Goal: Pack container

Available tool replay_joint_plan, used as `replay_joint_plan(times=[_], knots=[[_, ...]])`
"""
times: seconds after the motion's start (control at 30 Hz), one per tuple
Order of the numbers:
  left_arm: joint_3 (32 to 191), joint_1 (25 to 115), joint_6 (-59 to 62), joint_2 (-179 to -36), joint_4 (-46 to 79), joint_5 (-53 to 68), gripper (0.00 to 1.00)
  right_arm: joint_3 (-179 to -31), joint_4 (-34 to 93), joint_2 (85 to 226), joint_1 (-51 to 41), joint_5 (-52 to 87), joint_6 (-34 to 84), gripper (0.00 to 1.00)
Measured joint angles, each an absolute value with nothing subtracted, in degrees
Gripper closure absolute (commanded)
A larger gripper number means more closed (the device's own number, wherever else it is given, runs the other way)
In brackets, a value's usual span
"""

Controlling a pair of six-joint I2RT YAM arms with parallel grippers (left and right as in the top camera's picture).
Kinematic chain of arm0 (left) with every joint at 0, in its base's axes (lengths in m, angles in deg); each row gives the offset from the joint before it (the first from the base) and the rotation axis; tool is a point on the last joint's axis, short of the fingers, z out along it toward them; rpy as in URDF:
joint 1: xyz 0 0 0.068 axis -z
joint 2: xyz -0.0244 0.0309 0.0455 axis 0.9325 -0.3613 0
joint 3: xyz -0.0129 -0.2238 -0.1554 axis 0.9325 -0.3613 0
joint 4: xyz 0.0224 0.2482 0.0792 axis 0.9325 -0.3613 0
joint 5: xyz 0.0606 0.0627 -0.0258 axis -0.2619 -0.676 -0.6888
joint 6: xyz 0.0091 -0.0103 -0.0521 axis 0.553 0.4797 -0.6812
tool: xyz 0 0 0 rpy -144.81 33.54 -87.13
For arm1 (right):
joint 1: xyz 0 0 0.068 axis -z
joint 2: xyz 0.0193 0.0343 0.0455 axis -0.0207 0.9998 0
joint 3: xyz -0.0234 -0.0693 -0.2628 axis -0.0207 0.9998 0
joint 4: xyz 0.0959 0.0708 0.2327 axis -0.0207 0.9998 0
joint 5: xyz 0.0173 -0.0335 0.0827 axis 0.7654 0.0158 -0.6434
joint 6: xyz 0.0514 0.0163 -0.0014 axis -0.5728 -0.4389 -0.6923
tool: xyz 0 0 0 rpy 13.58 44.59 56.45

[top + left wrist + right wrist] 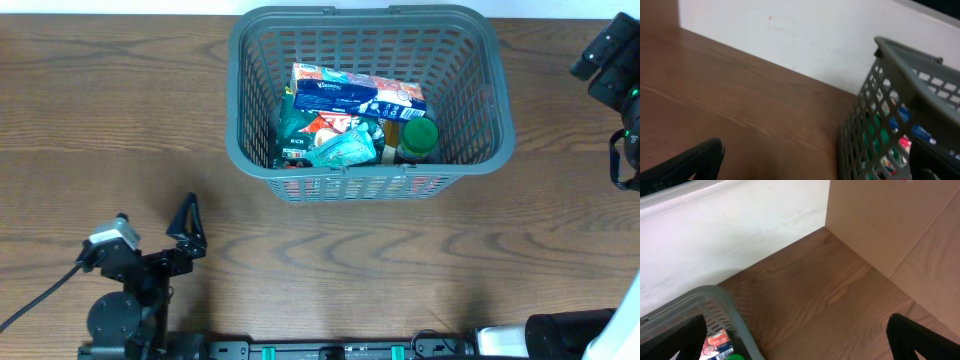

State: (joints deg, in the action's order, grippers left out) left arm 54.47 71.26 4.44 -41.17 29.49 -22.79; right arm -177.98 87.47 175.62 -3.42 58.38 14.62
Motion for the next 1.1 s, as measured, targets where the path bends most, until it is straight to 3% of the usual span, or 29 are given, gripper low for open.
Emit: replay_joint_plan(times=[0.47,1.1], knots=[[40.19,71.21,4.40,-39.73,44.05,-20.32,0.01,-177.98,87.47,175.60,-3.42,58.38,14.62,0.01],[33.33,71.21,6.69,-39.64,48.57,-19.99,0.01,-177.98,87.47,175.60,-3.42,58.38,14.62,0.02]])
